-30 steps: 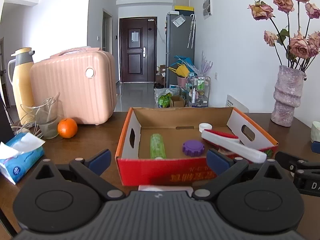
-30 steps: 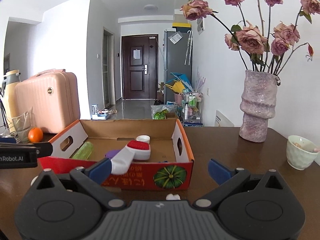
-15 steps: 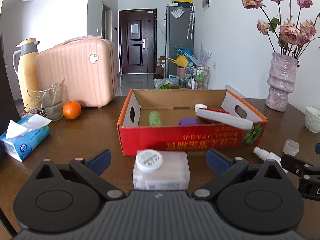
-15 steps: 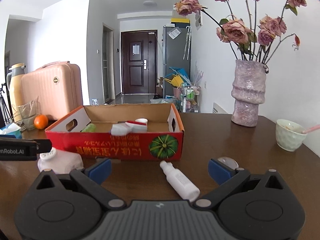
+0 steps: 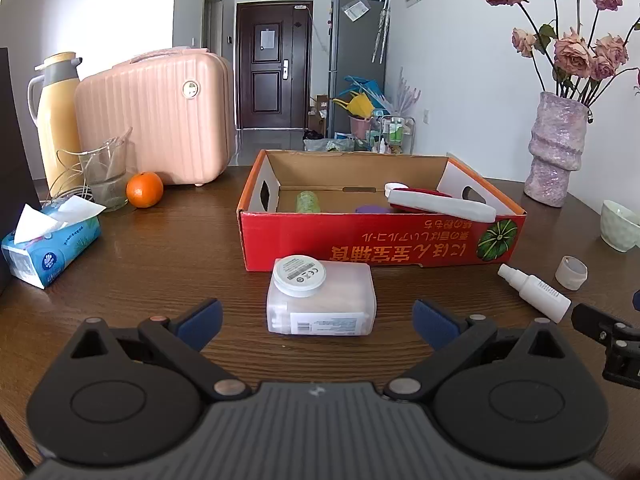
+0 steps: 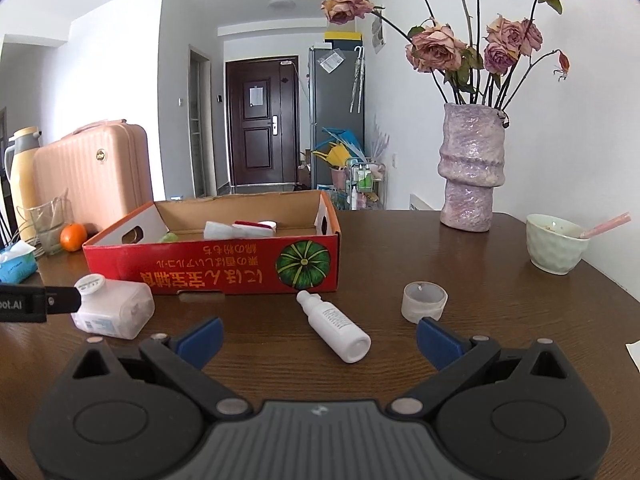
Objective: Organize rigid objects
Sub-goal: 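Withdraw both tools from the box and move toward the table items, then grasp the white spray bottle with the right tool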
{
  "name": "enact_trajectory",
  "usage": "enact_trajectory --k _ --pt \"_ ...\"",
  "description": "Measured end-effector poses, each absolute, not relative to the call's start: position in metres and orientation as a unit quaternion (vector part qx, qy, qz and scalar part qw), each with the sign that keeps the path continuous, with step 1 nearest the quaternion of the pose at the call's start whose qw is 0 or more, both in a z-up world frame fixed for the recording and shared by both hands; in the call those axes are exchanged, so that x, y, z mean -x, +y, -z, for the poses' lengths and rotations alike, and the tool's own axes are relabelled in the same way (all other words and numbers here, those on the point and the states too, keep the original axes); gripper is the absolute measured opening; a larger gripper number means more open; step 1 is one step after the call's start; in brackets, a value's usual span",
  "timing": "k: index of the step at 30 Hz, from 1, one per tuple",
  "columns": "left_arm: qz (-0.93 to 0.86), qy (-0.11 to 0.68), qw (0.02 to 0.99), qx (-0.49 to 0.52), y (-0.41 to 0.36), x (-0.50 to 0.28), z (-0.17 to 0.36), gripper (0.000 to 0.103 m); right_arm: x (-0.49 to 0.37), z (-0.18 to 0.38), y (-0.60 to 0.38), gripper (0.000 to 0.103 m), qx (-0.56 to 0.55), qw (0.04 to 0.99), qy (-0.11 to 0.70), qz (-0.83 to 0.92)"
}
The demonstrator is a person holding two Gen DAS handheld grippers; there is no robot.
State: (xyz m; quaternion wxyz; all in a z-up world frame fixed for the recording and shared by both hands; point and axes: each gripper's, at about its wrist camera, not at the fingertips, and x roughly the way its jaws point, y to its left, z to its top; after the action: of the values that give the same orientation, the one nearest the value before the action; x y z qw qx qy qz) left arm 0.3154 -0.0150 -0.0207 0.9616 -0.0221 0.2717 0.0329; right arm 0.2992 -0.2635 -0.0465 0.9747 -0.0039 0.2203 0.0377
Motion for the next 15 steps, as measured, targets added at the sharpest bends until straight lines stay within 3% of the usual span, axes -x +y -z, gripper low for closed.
enact_trajectory --k 9,15 --pt "-0.034 0.276 0.960 0.032 -0.009 -0.317 0.020 0.103 -0.329 0.060 -0.266 0.103 0.049 0.966 0.251 -0.034" --pt "-0.039 0.279 0.959 0.036 -0.006 -0.320 0.021 0.103 -0.368 0.074 -0.272 0.095 0.069 0.952 0.296 -0.047"
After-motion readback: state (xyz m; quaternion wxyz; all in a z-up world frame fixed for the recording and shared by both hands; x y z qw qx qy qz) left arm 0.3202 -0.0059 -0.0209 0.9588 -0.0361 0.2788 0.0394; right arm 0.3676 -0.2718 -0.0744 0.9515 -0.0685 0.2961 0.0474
